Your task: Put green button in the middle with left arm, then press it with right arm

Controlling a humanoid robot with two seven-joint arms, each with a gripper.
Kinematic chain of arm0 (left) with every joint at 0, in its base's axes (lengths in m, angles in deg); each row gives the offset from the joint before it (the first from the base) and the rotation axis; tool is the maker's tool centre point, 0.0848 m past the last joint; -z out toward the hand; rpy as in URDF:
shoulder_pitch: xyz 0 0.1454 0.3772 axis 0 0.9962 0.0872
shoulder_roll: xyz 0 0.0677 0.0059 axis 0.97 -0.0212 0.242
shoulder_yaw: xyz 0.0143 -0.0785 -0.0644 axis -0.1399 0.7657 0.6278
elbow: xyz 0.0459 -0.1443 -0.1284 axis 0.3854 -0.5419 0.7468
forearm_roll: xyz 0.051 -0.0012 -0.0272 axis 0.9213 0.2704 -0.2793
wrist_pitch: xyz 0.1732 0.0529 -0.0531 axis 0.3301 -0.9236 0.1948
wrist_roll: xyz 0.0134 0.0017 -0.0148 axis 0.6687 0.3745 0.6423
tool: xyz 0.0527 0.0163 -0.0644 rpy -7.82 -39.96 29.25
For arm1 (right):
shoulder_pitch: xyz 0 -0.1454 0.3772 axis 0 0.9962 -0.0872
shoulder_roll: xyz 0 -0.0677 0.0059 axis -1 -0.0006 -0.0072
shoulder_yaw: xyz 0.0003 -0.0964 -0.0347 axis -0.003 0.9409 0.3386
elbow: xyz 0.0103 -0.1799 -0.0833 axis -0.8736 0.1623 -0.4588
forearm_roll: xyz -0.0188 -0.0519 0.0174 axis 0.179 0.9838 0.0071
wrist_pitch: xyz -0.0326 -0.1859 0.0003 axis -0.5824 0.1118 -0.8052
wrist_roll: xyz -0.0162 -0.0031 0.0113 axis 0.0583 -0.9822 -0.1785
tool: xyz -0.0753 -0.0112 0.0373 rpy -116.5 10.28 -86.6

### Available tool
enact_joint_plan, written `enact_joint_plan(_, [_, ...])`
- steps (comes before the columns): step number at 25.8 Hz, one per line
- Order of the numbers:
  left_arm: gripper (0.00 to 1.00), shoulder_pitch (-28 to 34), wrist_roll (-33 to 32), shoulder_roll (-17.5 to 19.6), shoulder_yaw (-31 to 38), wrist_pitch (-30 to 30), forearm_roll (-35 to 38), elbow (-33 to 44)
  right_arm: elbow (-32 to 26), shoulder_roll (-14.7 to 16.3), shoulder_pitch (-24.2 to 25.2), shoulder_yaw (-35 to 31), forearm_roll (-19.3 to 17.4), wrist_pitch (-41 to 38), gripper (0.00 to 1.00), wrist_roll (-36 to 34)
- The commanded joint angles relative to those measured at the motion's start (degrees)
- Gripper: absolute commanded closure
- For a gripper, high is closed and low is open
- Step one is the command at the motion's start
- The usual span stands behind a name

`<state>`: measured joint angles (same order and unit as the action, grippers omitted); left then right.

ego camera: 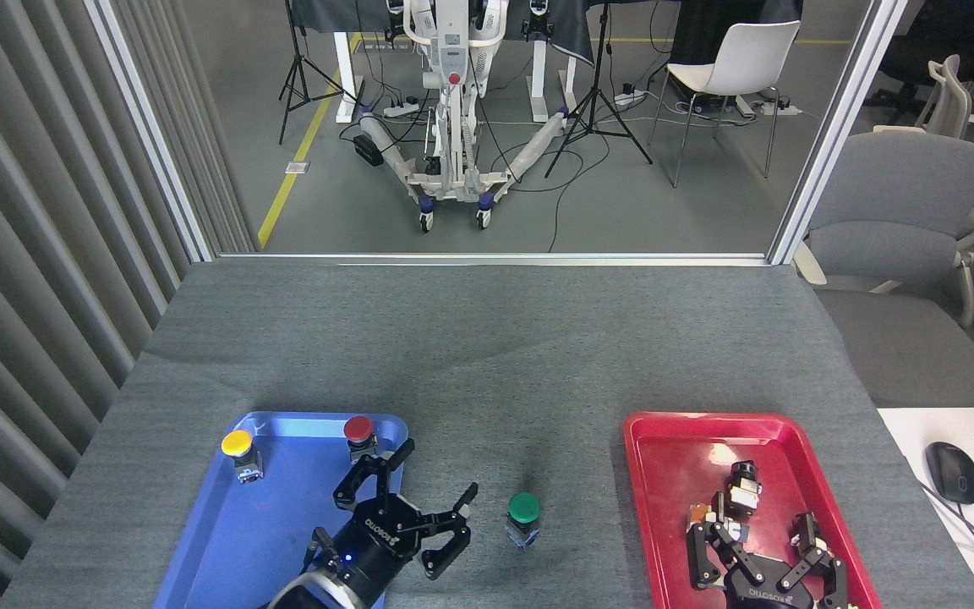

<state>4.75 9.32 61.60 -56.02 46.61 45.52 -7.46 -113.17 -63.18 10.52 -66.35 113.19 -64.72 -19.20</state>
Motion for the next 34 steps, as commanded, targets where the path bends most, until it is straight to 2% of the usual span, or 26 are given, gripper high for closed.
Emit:
enact_joint_plan(1, [0.00, 0.7, 0.0, 2.5, 7.7, 0.0, -0.1, 1.0, 0.0, 0.1, -0.1, 0.0, 0.0, 0.0, 0.00, 0.1])
enact_joint_plan(4, [0.00, 1.0, -0.2, 4.2, 14.0, 0.6, -0.2, 1.2, 0.0, 0.2, -0.3, 0.0, 0.0, 0.0, 0.00, 0.2])
enact_joint_plan(8, [0.00, 1.1, -0.3, 4.5, 19.8, 0.8, -0.8, -0.3, 0.0, 1.0, -0.5, 0.1, 0.0, -0.3, 0.00, 0.1])
enact_joint_plan(16, [0.00, 1.5, -0.3, 4.5, 21.4, 0.7, -2.3, -4.0, 0.0, 0.9, -0.4, 0.8, -0.2, -0.9, 0.00, -0.2])
enact_joint_plan(25, [0.00, 1.5, -0.3, 4.5, 21.7, 0.8, -2.5, -4.2, 0.0, 0.5, -0.6, 0.9, -0.2, -3.2, 0.00, 0.2])
enact_joint_plan(31, [0.00, 1.3, -0.3, 4.5, 21.7, 2.4, -2.7, -4.8, 0.1, 0.9, -1.5, 2.5, -0.1, -9.6, 0.00, 0.2])
enact_joint_plan(34, [0.00, 1.2, -0.3, 4.6, 21.7, 2.5, -2.7, -4.9, 0.1, 0.5, -1.9, 3.3, 0.5, -8.6, 0.04, 0.3])
